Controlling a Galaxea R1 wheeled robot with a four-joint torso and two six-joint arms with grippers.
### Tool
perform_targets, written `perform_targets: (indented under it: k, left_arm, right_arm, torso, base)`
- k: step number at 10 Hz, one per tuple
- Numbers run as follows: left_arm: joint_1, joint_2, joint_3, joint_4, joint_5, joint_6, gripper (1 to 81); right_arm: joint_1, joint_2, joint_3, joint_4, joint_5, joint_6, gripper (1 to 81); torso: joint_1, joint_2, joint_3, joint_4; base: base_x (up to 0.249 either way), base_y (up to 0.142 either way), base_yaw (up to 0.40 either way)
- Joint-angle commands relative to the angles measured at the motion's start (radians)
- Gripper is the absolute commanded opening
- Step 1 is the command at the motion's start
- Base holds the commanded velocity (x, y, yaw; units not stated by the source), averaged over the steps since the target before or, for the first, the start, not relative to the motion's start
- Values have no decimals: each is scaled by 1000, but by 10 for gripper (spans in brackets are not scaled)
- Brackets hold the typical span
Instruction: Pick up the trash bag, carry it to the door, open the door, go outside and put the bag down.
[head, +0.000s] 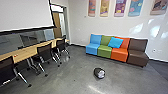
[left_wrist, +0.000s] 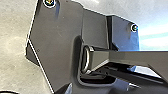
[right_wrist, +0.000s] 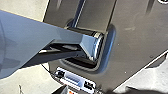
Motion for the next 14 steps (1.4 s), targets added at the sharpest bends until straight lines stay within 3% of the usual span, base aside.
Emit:
perform_targets:
  k: [1,14]
  left_arm:
    - [-31,0,10,6,63,2,811]
    - [-31,-1,10,6,61,2,811]
  right_arm:
    - [28,1,2,-2,-61,0,811]
    - [28,8,2,-4,-60,0,811]
  torso:
    - [1,0,0,0]
    - [1,0,0,0]
  base:
    - [133,0,0]
    - [133,0,0]
